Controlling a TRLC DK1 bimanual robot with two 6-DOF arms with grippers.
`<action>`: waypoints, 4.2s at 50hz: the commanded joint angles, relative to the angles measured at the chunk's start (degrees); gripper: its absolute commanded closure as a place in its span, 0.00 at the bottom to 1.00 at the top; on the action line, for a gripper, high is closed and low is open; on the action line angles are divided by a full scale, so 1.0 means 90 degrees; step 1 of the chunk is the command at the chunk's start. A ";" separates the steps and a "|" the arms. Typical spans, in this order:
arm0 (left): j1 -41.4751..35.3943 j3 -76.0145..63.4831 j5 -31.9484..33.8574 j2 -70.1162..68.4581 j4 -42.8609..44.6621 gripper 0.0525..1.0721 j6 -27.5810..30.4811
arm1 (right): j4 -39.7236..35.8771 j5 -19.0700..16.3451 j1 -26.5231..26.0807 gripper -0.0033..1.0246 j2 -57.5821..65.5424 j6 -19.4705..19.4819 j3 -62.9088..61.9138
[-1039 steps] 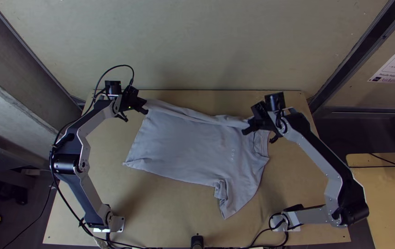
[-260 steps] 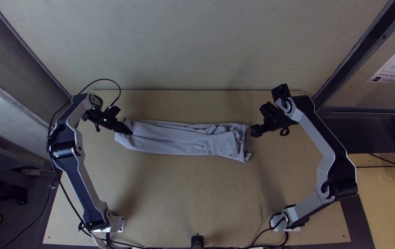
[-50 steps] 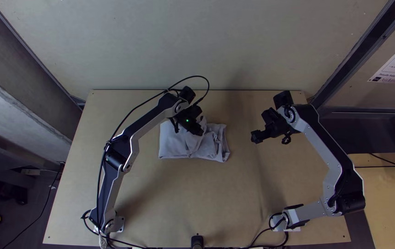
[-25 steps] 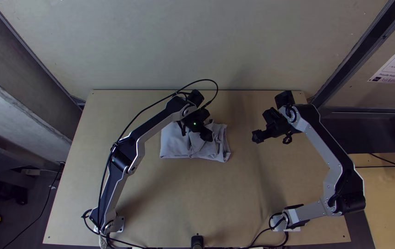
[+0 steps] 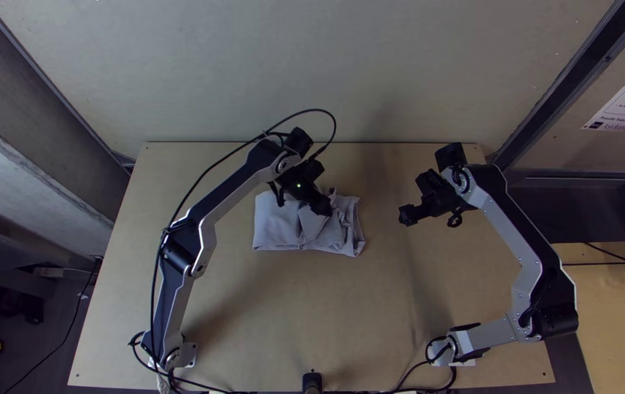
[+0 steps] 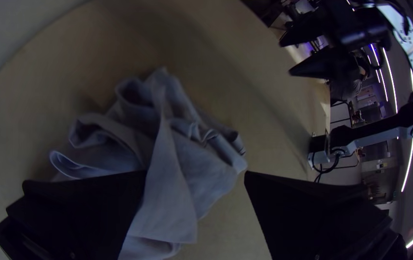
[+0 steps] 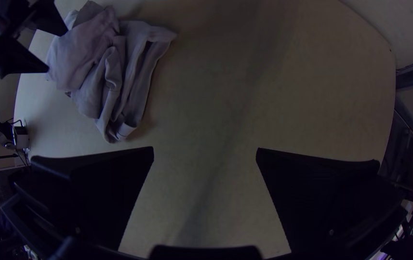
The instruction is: Fold the t-shirt
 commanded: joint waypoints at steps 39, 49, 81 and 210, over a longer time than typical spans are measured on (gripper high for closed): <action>0.0962 -0.1127 -0.0573 -0.1232 -0.0309 0.04 0.0599 | -0.0006 -0.0018 0.0496 0.05 -0.0265 0.0409 0.0057; 0.1001 -0.2026 -0.0895 -0.1466 0.0375 0.04 0.0599 | -0.0016 -0.0018 0.0496 0.05 -0.0285 0.0409 0.0057; 0.0845 -0.4867 -0.1842 -0.2931 0.2562 0.05 0.0902 | -0.0006 -0.0018 0.0691 0.05 -0.0314 0.0409 0.0038; 0.0083 -0.6742 -0.3004 -0.5831 0.5218 0.05 0.0882 | 0.1556 0.1105 0.0076 0.05 -0.3029 0.0517 -0.1564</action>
